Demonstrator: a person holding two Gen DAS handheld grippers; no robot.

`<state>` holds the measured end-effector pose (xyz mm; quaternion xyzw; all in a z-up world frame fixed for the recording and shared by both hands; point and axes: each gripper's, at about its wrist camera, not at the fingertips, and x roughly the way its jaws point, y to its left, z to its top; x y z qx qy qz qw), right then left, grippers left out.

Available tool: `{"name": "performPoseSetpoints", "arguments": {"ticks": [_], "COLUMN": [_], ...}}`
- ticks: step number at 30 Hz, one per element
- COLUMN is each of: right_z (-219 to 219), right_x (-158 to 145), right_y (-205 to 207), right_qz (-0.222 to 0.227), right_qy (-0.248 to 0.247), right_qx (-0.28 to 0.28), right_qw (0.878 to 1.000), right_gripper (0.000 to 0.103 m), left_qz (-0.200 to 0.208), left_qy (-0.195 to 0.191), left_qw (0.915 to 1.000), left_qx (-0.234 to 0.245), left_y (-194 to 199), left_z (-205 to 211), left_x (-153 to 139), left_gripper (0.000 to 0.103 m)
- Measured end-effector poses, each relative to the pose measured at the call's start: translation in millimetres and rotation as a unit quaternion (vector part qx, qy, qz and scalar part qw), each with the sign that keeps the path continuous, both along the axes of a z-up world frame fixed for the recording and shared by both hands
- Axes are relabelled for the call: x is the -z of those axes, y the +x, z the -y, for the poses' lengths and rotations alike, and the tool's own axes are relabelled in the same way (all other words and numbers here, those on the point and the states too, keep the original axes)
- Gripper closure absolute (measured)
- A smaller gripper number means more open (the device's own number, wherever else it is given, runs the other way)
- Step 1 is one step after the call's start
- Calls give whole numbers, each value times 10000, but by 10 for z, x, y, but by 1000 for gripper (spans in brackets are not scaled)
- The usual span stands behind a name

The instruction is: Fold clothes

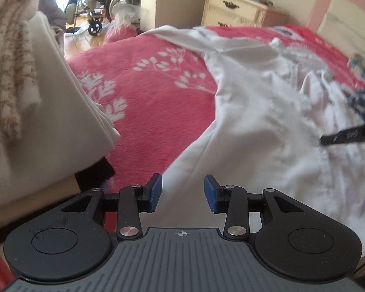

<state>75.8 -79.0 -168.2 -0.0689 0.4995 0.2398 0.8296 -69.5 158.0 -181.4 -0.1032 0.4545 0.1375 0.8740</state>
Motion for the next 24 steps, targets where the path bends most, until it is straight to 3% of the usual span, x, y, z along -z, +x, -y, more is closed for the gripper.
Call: {"name": "performPoseSetpoints", "arguments": {"ticks": [3, 6, 9, 11, 15, 17, 19, 20, 24], "right_z": [-2, -8, -38, -70, -98, -71, -34, -14, 104], "right_x": [14, 15, 41, 90, 64, -18, -102, -139, -305], "right_y": [6, 5, 5, 21, 13, -23, -92, -136, -358], "right_qz": [-24, -32, -57, -118, 26, 157, 275, 314, 447], "right_qy": [-5, 10, -3, -64, -222, -200, -225, -251, -387], "right_qx": [29, -20, -93, -109, -123, -110, -134, -163, -348], "right_qw": [10000, 10000, 9999, 9999, 9997, 9996, 9993, 9991, 9976], "right_gripper": [99, 99, 99, 98, 97, 93, 92, 92, 92], "left_qz": [-301, -448, -381, -359, -696, -640, -583, -624, -852], "left_qy": [50, -41, -249, -391, -680, -761, -783, -692, -385], "left_qw": [9994, 9989, 9987, 9970, 9910, 9912, 9928, 9938, 9942], "left_qx": [186, 88, -250, -563, -923, -873, -689, -612, -533], "left_y": [108, 139, 72, -23, -83, -131, -184, -201, -247], "left_z": [-5, -82, -231, -379, -610, -649, -626, -606, -568], "left_x": [118, 156, 80, 41, 207, 190, 155, 167, 232], "left_gripper": [66, 94, 99, 99, 97, 88, 69, 68, 76]}}
